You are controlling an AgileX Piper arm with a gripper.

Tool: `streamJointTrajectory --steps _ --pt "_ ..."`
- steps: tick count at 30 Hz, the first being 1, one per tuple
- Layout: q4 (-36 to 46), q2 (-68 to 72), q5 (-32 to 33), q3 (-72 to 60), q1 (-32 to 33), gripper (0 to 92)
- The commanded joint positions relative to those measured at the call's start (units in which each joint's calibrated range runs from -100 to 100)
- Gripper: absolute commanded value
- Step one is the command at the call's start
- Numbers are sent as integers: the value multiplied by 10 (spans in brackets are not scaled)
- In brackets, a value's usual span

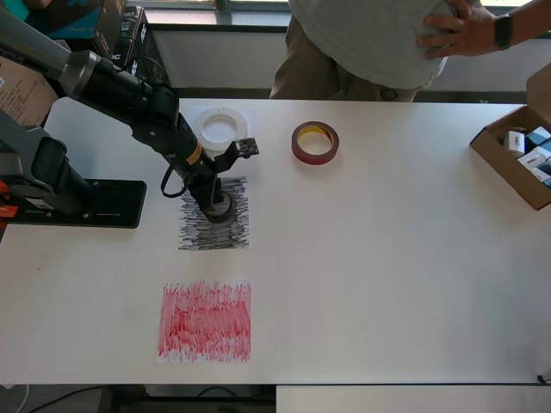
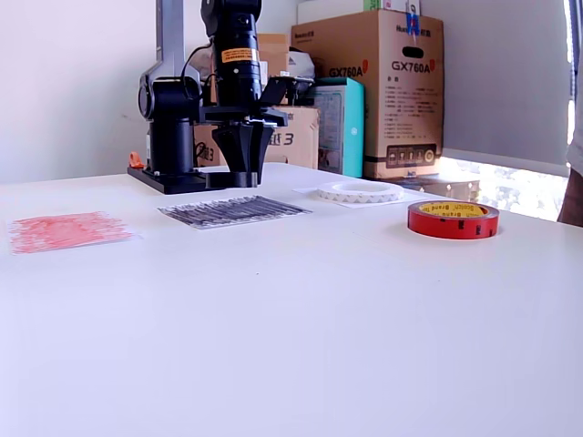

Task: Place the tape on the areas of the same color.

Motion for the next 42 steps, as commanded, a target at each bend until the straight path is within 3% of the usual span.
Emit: streamJointTrajectory --steps 1,30,32,38,42 --pt "-5 6 -2 3 1 0" --pt "-5 7 15 17 2 20" --pt "-15 7 28 16 2 101" --pt "-55 7 43 19 0 480" --pt "-55 7 39 22 1 546"
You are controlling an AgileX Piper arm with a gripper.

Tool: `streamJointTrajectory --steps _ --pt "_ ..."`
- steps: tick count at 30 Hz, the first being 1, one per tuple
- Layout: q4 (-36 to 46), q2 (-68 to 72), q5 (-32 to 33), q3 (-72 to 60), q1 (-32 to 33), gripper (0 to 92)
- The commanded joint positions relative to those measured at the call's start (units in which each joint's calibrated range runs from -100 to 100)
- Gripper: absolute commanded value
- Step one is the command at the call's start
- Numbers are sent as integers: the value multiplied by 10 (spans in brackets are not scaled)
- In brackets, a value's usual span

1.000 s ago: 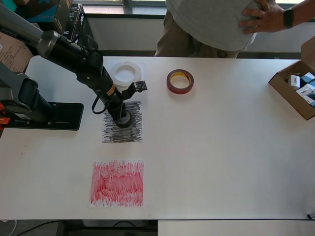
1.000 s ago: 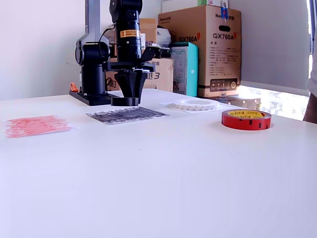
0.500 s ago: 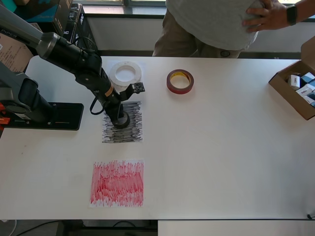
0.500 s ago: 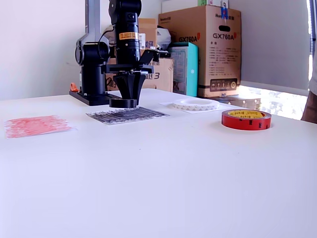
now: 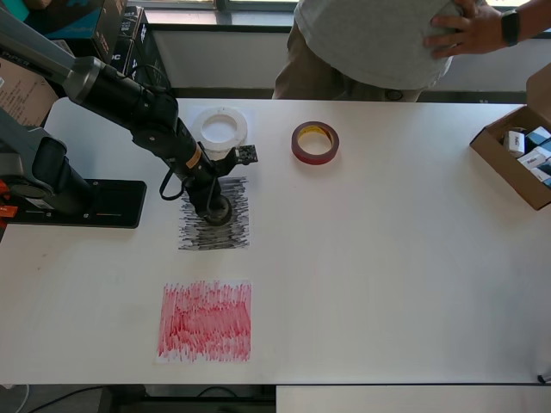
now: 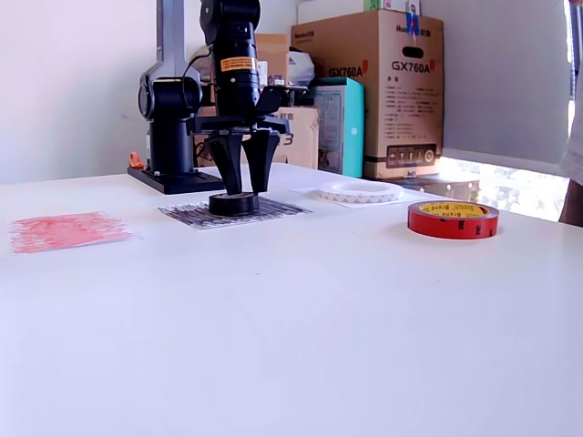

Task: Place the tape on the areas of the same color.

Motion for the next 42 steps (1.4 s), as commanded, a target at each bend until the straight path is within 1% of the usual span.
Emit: streamJointTrajectory --steps 1,7,14,16,19,22,25,30,37,42 --pt "-3 -6 -3 -1 1 546" --pt "-2 -22 2 -9 4 546" --pt "9 -119 4 -26 -10 546" --pt "42 -145 3 -39 -15 546" --pt "136 -168 7 -95 -19 546" --pt "214 -174 39 -179 -13 546" --pt "279 -160 56 -279 0 546" --pt "340 -87 72 -418 22 546" --pt "344 66 99 -551 33 546" --pt "345 156 117 -623 38 546"
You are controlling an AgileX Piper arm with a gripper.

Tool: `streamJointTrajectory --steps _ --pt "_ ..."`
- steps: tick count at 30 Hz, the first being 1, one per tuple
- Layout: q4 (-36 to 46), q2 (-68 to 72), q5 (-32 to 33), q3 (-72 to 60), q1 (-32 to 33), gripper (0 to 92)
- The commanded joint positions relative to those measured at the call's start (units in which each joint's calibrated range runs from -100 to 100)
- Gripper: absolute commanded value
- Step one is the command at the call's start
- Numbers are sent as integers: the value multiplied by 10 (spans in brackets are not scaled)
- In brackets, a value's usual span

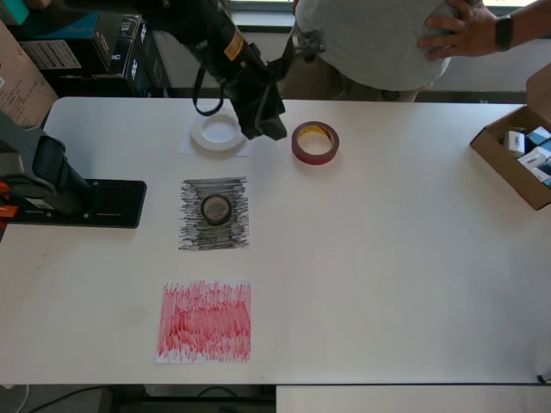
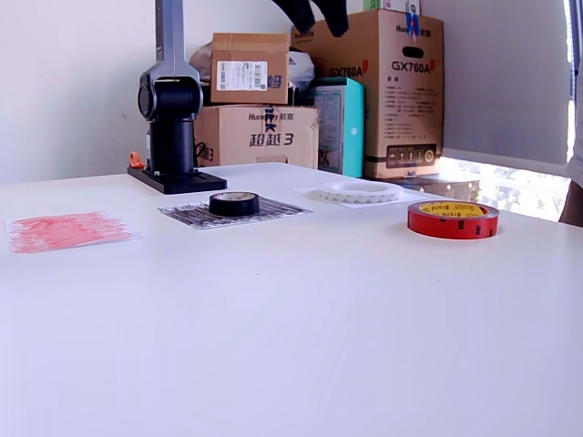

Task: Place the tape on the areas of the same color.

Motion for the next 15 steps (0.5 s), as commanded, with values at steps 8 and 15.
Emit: streamJointTrajectory --steps 8,15 --pt "1 251 38 -194 14 546" --pt "61 310 102 -218 40 546"
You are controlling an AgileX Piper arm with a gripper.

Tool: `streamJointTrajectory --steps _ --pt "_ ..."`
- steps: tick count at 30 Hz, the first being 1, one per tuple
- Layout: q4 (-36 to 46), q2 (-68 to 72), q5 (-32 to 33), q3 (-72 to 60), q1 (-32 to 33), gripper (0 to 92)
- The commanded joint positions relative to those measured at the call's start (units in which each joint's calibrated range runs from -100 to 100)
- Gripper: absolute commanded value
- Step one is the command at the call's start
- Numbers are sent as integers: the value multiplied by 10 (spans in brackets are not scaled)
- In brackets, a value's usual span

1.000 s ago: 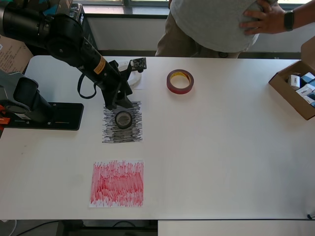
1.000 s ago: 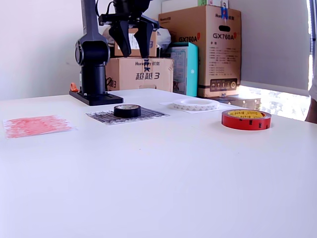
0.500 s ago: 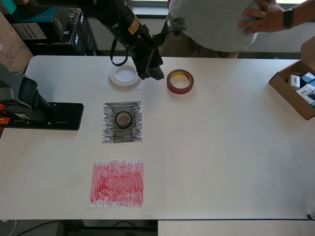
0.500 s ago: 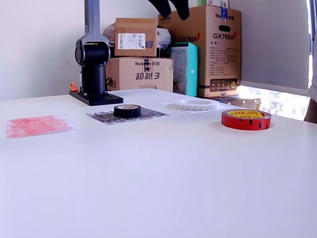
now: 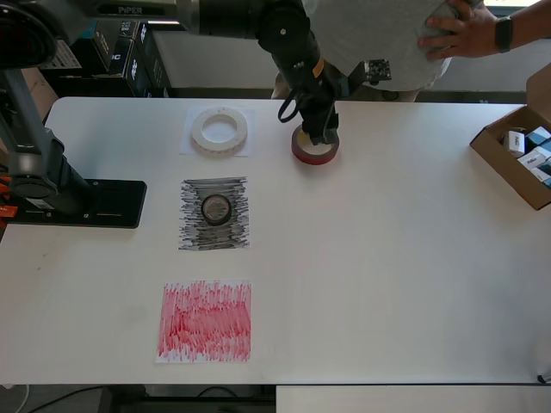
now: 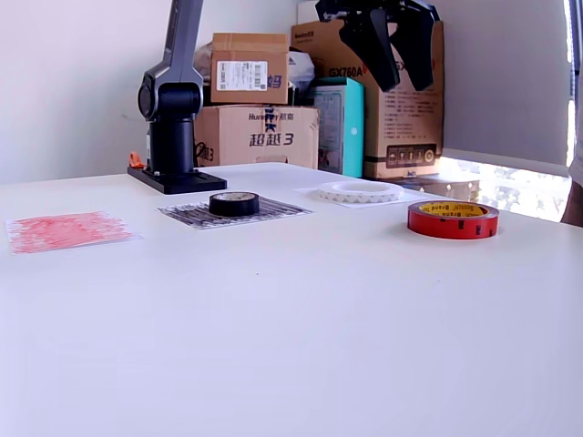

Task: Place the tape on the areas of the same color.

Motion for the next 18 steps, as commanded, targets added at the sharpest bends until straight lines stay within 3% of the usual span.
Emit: streamJointTrajectory --steps 1,18 --pt "39 58 44 -21 11 546" --pt "61 123 148 -24 27 546"
